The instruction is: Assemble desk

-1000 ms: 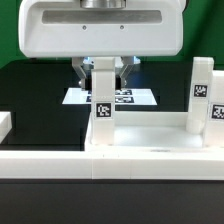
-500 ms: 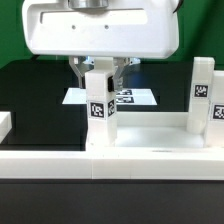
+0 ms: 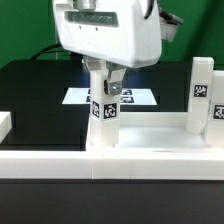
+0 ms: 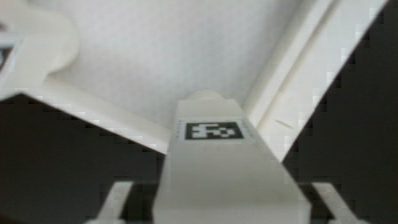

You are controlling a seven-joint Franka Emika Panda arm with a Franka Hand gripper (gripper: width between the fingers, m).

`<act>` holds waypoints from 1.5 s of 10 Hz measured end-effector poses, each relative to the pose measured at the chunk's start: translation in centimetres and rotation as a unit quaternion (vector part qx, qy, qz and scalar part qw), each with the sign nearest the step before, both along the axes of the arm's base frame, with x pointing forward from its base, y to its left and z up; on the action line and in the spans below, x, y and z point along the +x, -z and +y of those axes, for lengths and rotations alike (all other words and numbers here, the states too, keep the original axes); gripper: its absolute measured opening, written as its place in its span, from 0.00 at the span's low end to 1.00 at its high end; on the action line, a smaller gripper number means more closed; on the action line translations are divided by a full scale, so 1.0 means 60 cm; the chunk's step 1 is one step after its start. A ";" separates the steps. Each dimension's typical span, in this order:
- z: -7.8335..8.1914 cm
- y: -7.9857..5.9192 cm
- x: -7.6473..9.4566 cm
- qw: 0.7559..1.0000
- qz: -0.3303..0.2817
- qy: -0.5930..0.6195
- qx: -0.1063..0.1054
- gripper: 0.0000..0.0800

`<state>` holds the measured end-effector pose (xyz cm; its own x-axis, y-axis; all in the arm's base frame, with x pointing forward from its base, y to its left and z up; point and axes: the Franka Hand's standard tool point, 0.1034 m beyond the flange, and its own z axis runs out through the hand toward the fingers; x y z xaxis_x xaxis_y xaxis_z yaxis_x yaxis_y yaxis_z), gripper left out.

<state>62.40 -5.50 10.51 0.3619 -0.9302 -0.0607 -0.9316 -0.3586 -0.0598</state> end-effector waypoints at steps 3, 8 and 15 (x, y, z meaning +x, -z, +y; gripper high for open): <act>-0.003 0.000 -0.003 0.996 0.012 0.093 0.008 0.36; -0.005 0.001 -0.006 0.999 0.005 -0.053 0.004 0.80; 0.000 0.001 -0.007 0.911 -0.003 -0.412 -0.017 0.81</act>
Offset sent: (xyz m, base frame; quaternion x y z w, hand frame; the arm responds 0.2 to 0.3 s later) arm 0.0000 0.0000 0.0000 0.0000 0.0000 0.0650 0.9979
